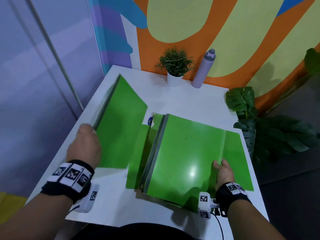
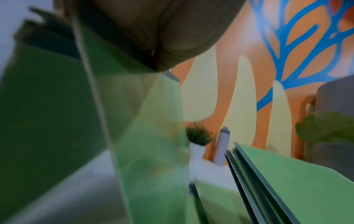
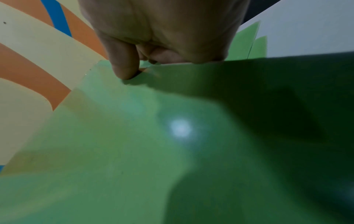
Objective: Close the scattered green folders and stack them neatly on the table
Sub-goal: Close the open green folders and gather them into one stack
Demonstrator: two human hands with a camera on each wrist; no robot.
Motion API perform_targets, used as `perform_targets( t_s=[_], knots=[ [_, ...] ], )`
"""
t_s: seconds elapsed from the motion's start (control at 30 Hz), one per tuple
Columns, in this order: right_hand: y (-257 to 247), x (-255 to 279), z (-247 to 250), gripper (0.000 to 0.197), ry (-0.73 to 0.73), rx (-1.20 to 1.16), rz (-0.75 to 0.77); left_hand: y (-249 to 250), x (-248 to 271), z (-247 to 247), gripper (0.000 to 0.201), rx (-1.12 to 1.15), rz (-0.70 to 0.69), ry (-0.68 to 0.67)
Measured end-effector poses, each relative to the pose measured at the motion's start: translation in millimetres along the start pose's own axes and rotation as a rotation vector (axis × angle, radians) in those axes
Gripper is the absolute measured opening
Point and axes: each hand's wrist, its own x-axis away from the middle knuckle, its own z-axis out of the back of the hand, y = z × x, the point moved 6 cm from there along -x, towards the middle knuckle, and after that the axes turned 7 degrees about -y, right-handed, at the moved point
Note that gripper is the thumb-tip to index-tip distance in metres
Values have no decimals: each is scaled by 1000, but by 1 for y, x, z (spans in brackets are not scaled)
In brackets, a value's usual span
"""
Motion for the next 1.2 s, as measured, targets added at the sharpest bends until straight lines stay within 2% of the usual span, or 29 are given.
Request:
perform_targets(
  t_s=[0.13,0.2,0.27,0.37,0.43,0.53,0.6,0.67,0.7,0.73,0.8,0.87,0.93,1.03,1.1,1.2],
  knots=[
    [-10,-1,-2,39,26,-66,118,19,2,52,23,142,-34,195],
    [-16,-1,-7,41,9,-120,139,17,0,55,24,237,-21,223],
    [-20,-1,-14,41,-19,-176,151,11,-3,42,30,321,-25,183],
    [-27,3,-28,40,-46,-218,158,-1,0,-4,43,377,0,-62],
    [-30,5,-37,38,-67,-188,166,-9,12,-38,42,445,92,-255],
    [-29,7,-43,37,-80,-161,170,-10,32,-80,37,576,146,-529],
    [-22,6,-48,40,-107,-105,140,-5,42,-95,40,629,164,-634],
    [-13,4,-57,44,-138,-55,63,10,57,-100,29,650,149,-731],
    [-10,2,-61,44,-146,-25,46,15,61,-105,34,638,126,-793],
    [-9,1,-64,43,-149,10,58,20,65,-107,51,598,95,-835],
    [-12,0,-69,40,-146,21,109,18,64,-107,70,510,90,-813],
    [-13,-2,-71,45,-173,31,174,6,54,-108,66,475,141,-725],
    [-6,-10,-68,47,-181,139,170,-9,45,-111,60,464,218,-659],
    [16,-24,-38,39,0,321,62,-33,37,-117,62,499,330,-582],
    [32,-27,-19,52,93,532,-21,-51,35,-121,63,528,406,-542],
    [53,-25,-16,86,25,945,-48,-72,37,-130,64,540,489,-518]
  ],
)
